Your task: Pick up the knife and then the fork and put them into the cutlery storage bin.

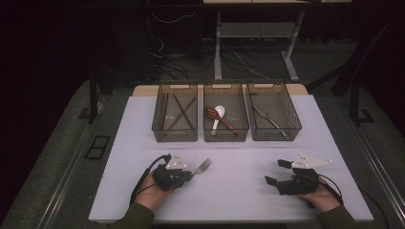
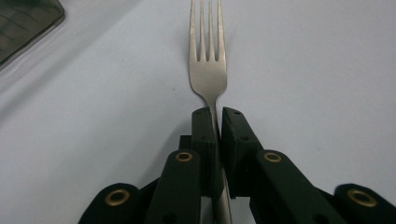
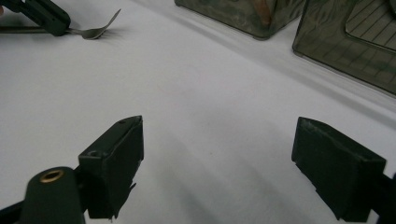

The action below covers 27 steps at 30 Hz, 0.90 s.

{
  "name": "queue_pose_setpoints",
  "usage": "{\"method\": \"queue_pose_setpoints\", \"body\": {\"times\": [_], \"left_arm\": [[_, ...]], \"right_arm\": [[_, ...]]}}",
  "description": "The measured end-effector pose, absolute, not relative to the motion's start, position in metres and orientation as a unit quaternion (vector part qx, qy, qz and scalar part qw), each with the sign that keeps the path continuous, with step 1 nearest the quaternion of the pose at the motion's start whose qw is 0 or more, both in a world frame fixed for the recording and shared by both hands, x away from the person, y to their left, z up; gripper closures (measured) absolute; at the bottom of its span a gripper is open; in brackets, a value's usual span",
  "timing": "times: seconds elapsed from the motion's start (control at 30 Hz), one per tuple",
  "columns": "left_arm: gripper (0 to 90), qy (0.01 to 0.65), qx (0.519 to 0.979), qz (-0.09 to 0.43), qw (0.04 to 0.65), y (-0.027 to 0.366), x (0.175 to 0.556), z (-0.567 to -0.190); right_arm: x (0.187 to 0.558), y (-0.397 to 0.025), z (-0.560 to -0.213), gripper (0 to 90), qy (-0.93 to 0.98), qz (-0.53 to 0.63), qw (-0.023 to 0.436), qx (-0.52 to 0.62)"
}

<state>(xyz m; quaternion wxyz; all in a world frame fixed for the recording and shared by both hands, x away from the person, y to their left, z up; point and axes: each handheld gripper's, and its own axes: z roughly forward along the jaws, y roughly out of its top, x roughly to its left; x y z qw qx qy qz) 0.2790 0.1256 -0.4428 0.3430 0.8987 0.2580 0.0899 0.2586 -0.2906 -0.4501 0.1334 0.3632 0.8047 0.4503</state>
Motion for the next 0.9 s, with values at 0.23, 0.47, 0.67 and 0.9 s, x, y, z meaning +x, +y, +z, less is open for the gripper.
{"method": "queue_pose_setpoints", "body": {"times": [0.23, 0.47, 0.67, 0.9], "left_arm": [[84.7, 0.246, 0.901, 0.098, 0.343, 0.119, 0.277, -0.439], [84.8, 0.242, 0.891, 0.092, 0.374, 0.106, 0.275, -0.429], [84.8, 0.226, 0.885, 0.086, 0.398, 0.081, 0.277, -0.421], [84.9, 0.211, 0.882, 0.089, 0.411, 0.056, 0.283, -0.414]], "right_arm": [[0.26, -0.288, -0.447, 16.4, 0.801, 0.449, 0.131, 0.374], [0.267, -0.281, -0.429, 16.7, 0.792, 0.478, 0.072, 0.372], [0.274, -0.266, -0.415, 28.3, 0.79, 0.497, 0.046, 0.357], [0.288, -0.244, -0.402, 42.1, 0.782, 0.52, 0.029, 0.342]]}}
